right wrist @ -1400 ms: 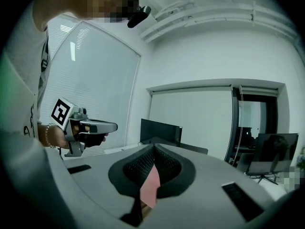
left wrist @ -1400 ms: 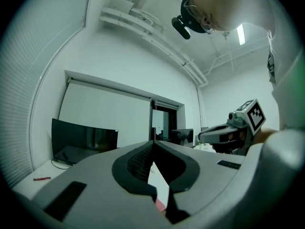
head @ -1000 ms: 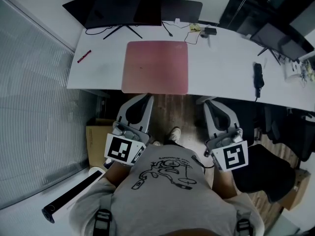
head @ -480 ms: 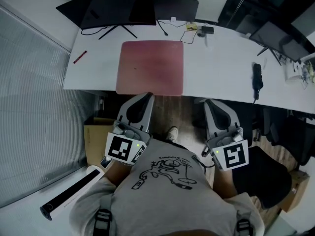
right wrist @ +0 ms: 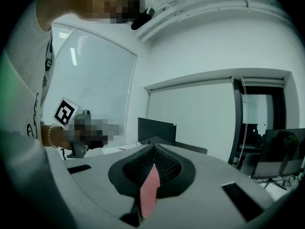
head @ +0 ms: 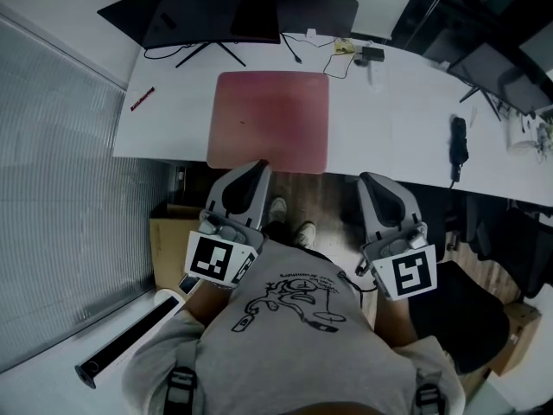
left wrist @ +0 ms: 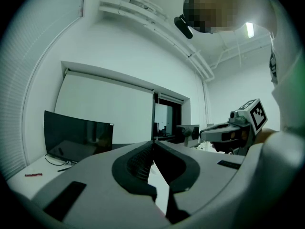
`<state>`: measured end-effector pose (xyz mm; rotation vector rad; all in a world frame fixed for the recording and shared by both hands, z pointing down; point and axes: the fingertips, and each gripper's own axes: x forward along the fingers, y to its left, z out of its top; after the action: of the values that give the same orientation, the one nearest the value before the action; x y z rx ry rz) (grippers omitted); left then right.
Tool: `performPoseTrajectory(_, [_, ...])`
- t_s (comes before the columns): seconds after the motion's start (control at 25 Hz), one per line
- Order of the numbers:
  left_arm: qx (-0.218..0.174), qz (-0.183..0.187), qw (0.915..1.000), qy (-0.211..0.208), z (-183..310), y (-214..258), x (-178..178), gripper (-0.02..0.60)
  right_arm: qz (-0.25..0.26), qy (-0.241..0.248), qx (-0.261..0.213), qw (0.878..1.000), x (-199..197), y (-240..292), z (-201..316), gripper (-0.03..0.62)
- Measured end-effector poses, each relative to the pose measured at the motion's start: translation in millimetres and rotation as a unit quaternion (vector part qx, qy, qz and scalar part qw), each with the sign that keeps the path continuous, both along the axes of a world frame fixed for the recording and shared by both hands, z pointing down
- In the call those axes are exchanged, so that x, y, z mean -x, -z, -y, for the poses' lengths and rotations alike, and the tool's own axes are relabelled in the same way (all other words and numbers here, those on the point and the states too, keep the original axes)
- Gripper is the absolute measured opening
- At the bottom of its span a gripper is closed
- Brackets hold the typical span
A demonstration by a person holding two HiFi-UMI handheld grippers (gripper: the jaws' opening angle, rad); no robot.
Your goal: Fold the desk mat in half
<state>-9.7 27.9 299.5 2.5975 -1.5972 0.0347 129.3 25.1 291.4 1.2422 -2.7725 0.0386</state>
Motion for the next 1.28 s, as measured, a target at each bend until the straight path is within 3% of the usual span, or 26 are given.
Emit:
performPoseTrajectory(0.44, [-0.005, 0.003, 1.0, 0.0, 60.2, 3.4, 69.8, 0.021, -0.008, 0.009, -0.015, 1.0, 72.6, 12.5, 60.0, 0.008])
performPoseTrajectory(0.64, [0.021, 0.006, 0.9997, 0.011, 84.9, -16.6, 112.3, 0.023, -0.014, 0.008, -0.016, 1.0, 108.0, 14.4, 80.9, 0.008])
performPoseTrajectory(0.96, [0.076, -0.006, 0.9968, 0.023, 101.8, -90.8, 174.9, 0.026, -0.026, 0.006, -0.012, 1.0, 150.8, 2.5, 94.9, 0.009])
performPoseTrajectory(1.28, [0.159, -0.001, 0.9853, 0.064, 103.2, -188.2, 230.2, 0.075, -0.035, 0.015, -0.01, 0.999, 179.2, 0.2, 105.0, 0.008])
